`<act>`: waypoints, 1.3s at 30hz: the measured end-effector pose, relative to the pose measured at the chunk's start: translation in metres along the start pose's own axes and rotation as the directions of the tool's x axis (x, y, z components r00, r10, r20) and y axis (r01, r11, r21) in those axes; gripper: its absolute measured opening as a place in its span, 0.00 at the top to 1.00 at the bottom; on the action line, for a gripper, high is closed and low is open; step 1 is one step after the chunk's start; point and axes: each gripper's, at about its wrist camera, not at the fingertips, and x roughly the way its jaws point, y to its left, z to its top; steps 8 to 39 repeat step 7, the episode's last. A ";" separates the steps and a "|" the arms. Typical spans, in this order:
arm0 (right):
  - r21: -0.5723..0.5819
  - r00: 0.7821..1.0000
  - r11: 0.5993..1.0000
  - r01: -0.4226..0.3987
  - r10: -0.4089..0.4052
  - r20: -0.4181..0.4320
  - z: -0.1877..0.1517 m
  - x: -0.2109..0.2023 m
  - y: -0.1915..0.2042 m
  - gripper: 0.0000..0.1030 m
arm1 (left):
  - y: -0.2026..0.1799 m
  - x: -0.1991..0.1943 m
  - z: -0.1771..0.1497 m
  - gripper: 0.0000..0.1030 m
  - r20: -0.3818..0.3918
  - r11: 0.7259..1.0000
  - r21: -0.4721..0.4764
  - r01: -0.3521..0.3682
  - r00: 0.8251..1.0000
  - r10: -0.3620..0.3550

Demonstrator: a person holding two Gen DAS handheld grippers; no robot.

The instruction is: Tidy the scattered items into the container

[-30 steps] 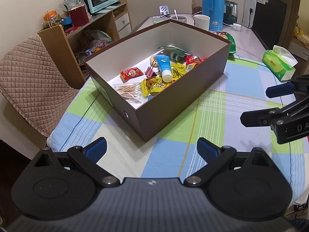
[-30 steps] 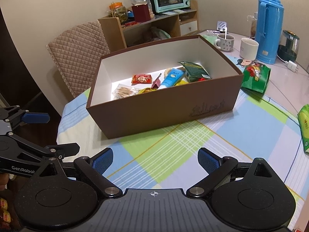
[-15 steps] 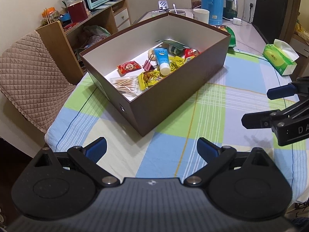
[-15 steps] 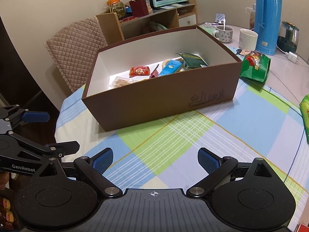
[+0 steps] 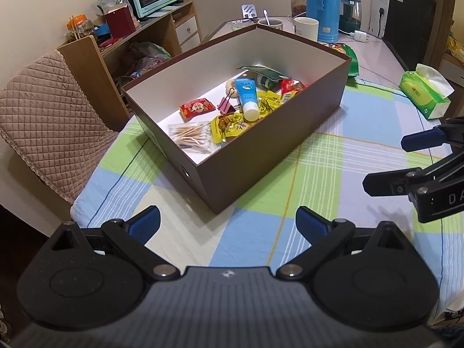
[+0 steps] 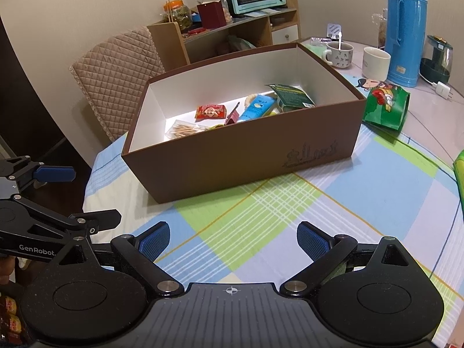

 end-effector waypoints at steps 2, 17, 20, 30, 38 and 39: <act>-0.005 1.000 1.000 -0.004 0.004 0.000 0.002 0.001 -0.001 0.06 | 0.000 0.001 0.003 0.04 0.002 1.000 0.000 -0.003 1.000 0.003; -0.015 1.000 1.000 -0.014 0.014 0.001 0.006 0.005 -0.003 0.06 | -0.001 0.003 0.008 0.04 0.010 1.000 -0.007 -0.015 1.000 0.015; -0.015 1.000 1.000 -0.014 0.014 0.001 0.006 0.005 -0.003 0.06 | -0.001 0.003 0.008 0.04 0.010 1.000 -0.007 -0.015 1.000 0.015; -0.015 1.000 1.000 -0.014 0.014 0.001 0.006 0.005 -0.003 0.06 | -0.001 0.003 0.008 0.04 0.010 1.000 -0.007 -0.015 1.000 0.015; -0.015 1.000 1.000 -0.014 0.014 0.001 0.006 0.005 -0.003 0.06 | -0.001 0.003 0.008 0.04 0.010 1.000 -0.007 -0.015 1.000 0.015; -0.015 1.000 1.000 -0.014 0.014 0.001 0.006 0.005 -0.003 0.06 | -0.001 0.003 0.008 0.04 0.010 1.000 -0.007 -0.015 1.000 0.015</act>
